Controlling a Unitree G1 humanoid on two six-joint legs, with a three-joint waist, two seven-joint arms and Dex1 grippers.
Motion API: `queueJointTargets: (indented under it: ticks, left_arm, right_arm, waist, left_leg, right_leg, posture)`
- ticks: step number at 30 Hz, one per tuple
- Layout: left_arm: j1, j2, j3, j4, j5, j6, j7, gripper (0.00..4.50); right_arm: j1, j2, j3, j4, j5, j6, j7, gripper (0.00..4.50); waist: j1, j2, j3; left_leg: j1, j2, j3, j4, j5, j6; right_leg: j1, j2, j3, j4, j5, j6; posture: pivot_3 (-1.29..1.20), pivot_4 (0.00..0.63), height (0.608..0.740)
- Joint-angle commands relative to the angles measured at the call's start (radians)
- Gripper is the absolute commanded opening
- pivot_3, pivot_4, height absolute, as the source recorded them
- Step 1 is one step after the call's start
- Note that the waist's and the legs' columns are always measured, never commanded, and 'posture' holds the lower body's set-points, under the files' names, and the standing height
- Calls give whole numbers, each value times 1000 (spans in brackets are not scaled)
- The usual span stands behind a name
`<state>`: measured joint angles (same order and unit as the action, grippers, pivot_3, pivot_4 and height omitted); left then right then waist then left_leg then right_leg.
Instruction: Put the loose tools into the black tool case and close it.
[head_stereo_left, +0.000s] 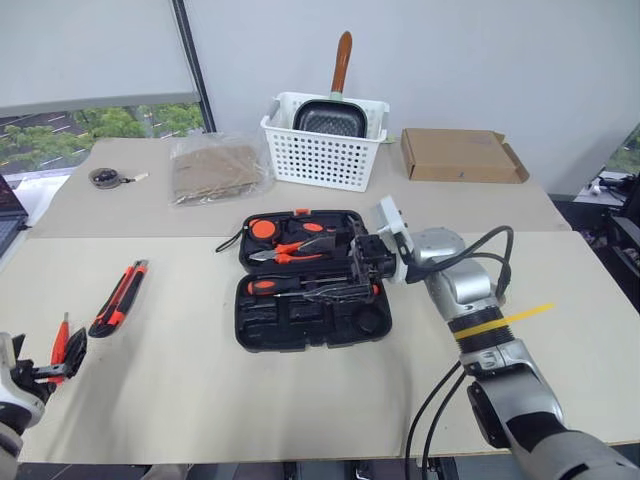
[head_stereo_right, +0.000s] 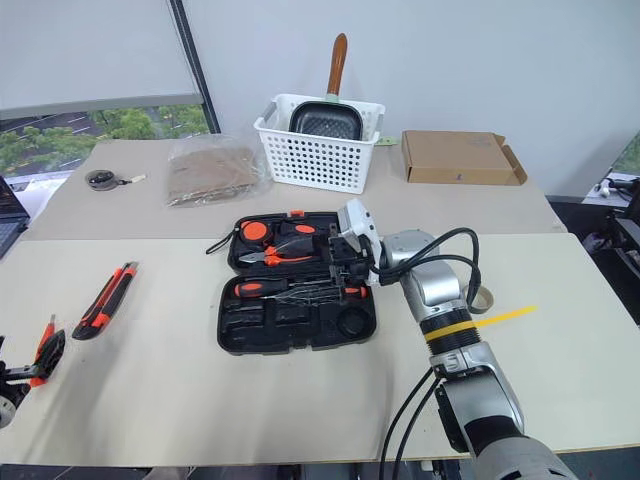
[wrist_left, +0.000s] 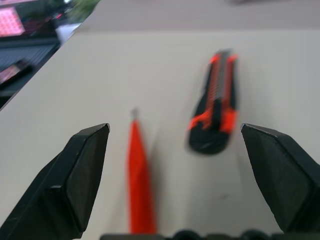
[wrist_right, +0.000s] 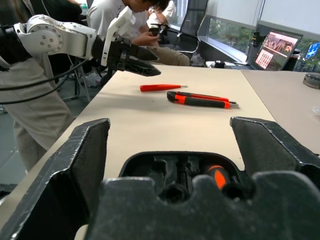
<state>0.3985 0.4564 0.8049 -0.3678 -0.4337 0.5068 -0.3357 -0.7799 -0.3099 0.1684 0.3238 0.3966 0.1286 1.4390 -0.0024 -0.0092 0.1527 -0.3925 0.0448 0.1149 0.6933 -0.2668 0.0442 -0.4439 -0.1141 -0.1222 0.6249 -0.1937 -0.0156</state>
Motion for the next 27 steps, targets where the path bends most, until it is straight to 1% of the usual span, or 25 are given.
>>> queueJointTargets:
  ticks: [1,5,8,11,15,19,23,24,26,27]
  left_arm:
    - [-35,-1,7,23,5,15,52,4500]
    - [-69,20,-13,99,20,46,72,4500]
    - [-108,32,-30,176,24,69,84,4500]
    - [-132,35,-37,227,12,91,84,4500]
    - [-142,35,-34,270,13,79,80,3536]
    - [-149,20,-18,281,2,66,92,2182]
    - [-175,13,34,288,-20,-31,96,694]
    - [-188,11,53,283,-31,-61,99,475]
    - [-216,26,90,260,-51,-109,99,480]
    - [-244,57,98,236,-60,-136,83,480]
  right_arm:
    - [-40,-12,-24,-6,2,-36,9,4488]
    - [-43,-25,-29,0,-2,-48,5,4488]
    - [-44,-32,-34,-1,6,-52,2,4488]
    - [-45,-38,-40,-8,17,-45,4,4488]
    - [-49,-45,-51,-13,27,-37,10,4500]
    - [-54,-53,-58,-11,33,-35,16,4500]
    - [-54,-67,-59,-15,35,-30,22,4500]
    - [-53,-72,-61,-17,37,-28,22,4500]
    - [-48,-84,-66,-24,41,-22,22,4500]
    - [-41,-95,-71,-32,45,-16,21,4500]
  waist:
    - [3,-1,0]
    - [4,-2,0]
    - [3,-2,-1]
    - [2,-2,-1]
    - [3,-2,-1]
    - [-2,-2,-1]
    - [-7,-2,-1]
    - [-8,-3,-1]
    - [-7,-5,-1]
    - [-6,-6,-1]
  left_leg:
    - [0,0,0,0,0,0]
    - [-5,0,0,0,0,-1]
    - [-8,0,1,0,0,0]
    - [-9,1,2,0,1,1]
    - [-8,1,2,0,0,-1]
    - [-7,2,2,0,1,-2]
    - [-7,5,2,-1,2,-4]
    - [-7,5,2,-1,2,-4]
    - [-8,5,2,-1,2,-4]
    - [-9,5,2,0,2,-4]
  right_leg:
    - [-2,0,0,0,0,0]
    - [-7,-1,0,0,1,-1]
    - [-7,0,0,1,6,-10]
    - [-8,1,0,1,6,-10]
    - [-8,0,0,1,5,-8]
    - [-8,-1,0,1,4,-6]
    - [-9,0,0,1,5,-7]
    - [-9,0,0,1,5,-7]
    - [-10,0,-1,1,5,-8]
    - [-11,0,-1,1,6,-10]
  posture:
    - [0,150,700]
    - [0,150,700]
    - [0,150,700]
    - [0,150,700]
    - [0,150,700]
    - [0,150,700]
    - [0,150,700]
    - [0,150,700]
    - [0,150,700]
    - [0,150,700]
